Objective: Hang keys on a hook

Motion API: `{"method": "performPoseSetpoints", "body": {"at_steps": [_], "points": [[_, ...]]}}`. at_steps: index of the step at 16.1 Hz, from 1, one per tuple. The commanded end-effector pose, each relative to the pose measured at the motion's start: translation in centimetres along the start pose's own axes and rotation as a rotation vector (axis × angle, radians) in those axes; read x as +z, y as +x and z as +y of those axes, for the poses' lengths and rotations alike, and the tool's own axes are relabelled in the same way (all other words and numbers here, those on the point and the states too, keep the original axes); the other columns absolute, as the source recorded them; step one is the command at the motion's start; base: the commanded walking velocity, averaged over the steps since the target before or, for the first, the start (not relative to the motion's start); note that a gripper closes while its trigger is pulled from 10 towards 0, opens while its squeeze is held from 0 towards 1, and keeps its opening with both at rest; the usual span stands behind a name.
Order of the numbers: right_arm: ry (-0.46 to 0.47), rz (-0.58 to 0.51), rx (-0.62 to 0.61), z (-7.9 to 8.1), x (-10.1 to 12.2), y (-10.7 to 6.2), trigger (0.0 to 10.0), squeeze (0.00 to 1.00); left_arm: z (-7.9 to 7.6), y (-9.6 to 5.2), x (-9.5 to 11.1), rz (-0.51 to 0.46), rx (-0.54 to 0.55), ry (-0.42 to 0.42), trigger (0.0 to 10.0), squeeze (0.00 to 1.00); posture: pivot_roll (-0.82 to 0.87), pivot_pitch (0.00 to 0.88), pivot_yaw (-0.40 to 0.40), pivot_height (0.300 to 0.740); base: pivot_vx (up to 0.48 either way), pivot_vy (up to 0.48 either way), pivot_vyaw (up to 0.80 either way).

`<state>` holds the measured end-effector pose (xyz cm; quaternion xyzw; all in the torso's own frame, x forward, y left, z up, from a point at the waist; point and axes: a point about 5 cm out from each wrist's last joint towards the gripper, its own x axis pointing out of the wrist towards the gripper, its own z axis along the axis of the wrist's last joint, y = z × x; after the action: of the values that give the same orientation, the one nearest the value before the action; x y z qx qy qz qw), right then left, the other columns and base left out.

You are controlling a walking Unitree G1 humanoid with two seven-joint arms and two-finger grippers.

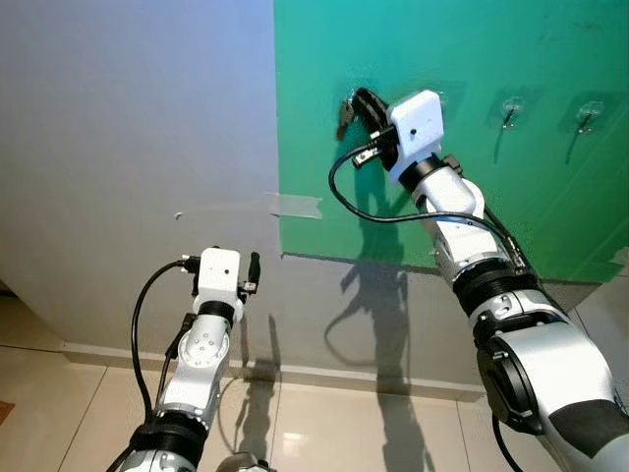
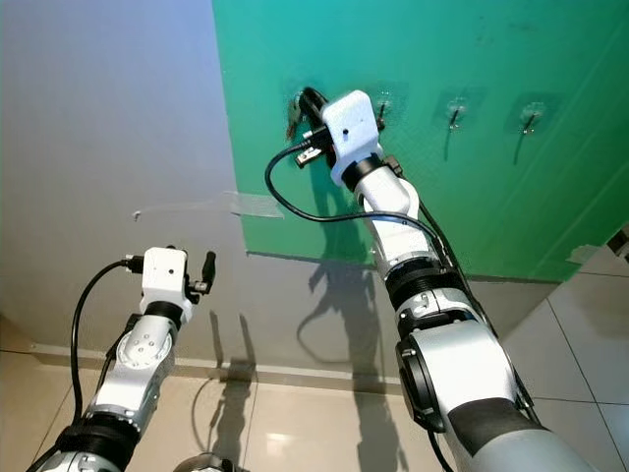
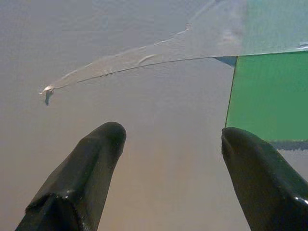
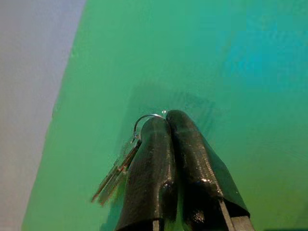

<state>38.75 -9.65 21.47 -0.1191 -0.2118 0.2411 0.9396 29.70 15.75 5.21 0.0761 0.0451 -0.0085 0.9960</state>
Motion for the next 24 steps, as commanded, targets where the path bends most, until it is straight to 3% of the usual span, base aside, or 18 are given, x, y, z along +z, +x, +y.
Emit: {"method": "performPoseSetpoints", "body": {"at_steps": [1,13,16,20,23,24], "points": [[0.038,0.115,-0.032,-0.2,-2.4,-1.4,0.0,0.00,-0.1,0.1,0.4,-0.009,-0.015,0.010,10.0,0.00,0.01,0.000,-0.007,0.740,0.000,0.000,0.00],[0.067,0.158,-0.001,1.4,-4.1,-2.6,0.0,0.00,0.1,-0.1,0.2,-0.003,-0.010,0.017,10.0,0.00,0.02,0.000,-0.012,0.740,0.000,0.000,0.00],[0.075,0.173,0.067,2.8,-4.8,-3.3,0.0,0.00,0.2,-0.2,0.2,-0.003,-0.003,0.016,10.0,0.00,0.03,0.000,-0.019,0.740,0.000,0.000,0.00],[0.081,0.186,0.081,3.5,-5.3,-3.8,0.0,0.00,0.2,-0.3,0.2,-0.005,0.000,0.016,10.0,0.00,0.03,0.000,-0.021,0.740,0.000,0.000,0.00],[0.053,0.216,0.039,3.0,-5.6,-3.9,0.0,0.00,0.1,-0.3,0.2,-0.005,-0.005,0.016,10.0,0.00,0.03,0.000,-0.019,0.740,0.000,0.000,0.00],[0.044,0.227,0.028,2.9,-5.6,-3.9,3.2,0.00,0.1,-0.3,0.2,-0.005,-0.006,0.016,10.0,0.00,0.02,0.000,-0.019,0.740,0.000,0.000,0.00]]}}
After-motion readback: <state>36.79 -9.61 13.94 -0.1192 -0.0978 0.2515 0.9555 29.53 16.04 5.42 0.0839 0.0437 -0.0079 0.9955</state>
